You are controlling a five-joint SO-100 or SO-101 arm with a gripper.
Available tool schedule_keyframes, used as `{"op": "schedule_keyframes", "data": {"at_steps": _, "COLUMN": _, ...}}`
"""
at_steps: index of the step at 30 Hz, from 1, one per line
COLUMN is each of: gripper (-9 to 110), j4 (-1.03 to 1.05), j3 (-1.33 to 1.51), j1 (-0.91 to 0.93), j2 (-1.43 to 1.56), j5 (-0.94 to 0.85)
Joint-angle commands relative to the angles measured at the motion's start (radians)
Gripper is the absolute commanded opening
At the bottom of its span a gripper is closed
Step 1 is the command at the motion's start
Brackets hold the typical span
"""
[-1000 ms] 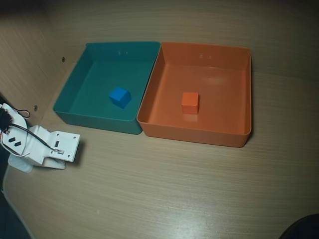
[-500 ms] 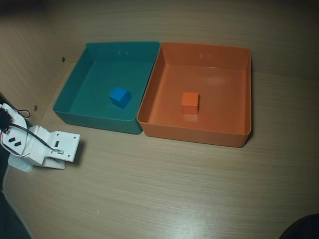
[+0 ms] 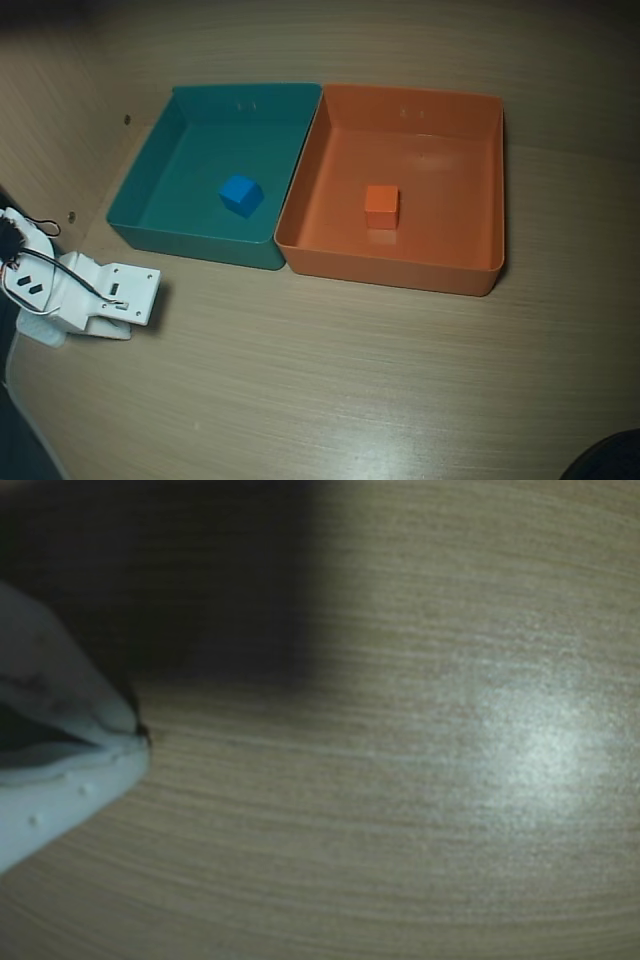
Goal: Grasp a cube and put it in the box.
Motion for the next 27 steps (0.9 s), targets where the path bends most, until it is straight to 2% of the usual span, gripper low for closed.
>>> {"op": "schedule_keyframes", "data": {"at_steps": 1, "gripper": -6, "j4": 0.018, "j3": 0.066, "j1": 0.0, "j2": 0.003, "j5": 0.003}}
{"op": "schedule_keyframes", "data": {"at_steps": 27, "gripper": -6, "j4": 0.018, "j3": 0.066, "j1": 0.0, "j2": 0.003, "j5": 0.003}}
